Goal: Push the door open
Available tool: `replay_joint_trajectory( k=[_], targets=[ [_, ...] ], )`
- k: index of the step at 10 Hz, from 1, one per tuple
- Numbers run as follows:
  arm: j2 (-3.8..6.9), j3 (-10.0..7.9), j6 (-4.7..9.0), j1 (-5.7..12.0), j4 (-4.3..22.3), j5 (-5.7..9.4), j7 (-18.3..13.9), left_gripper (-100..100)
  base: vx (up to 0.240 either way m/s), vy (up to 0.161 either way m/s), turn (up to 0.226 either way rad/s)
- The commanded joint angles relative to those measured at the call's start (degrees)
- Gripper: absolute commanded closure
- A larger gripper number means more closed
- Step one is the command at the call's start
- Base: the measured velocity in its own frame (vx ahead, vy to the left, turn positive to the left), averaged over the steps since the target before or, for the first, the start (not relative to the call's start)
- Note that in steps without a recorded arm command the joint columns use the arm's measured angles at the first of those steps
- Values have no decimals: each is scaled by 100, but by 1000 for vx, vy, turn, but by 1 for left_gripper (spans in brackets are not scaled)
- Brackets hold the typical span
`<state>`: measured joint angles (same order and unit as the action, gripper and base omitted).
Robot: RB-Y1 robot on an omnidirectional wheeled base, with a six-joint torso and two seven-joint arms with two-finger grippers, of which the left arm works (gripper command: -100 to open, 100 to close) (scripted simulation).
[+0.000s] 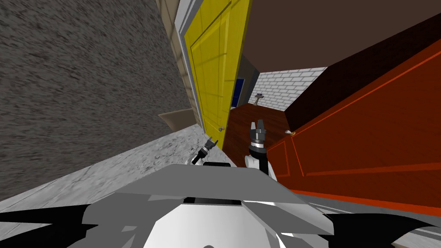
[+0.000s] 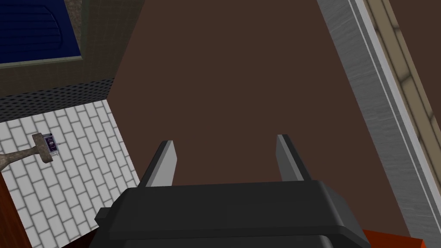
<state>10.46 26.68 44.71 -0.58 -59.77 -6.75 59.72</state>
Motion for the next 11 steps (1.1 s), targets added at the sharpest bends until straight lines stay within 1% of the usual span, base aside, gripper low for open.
replay_joint_trajectory(
  k=[1,2,3,4,7,11],
  targets=[
    [-4,59,37,99,194,-8,143,-100,104,61,-42],
    [1,93,54,134,277,-14,216,-100,88,50,-37],
    [11,162,90,205,443,-25,363,-100,91,49,-66],
    [16,197,108,240,526,-31,436,-100,109,70,-54],
    [40,364,194,411,929,-59,792,-100,119,71,-61],
    [63,552,290,603,1381,-90,1193,-100,109,81,-53]
  ],
)
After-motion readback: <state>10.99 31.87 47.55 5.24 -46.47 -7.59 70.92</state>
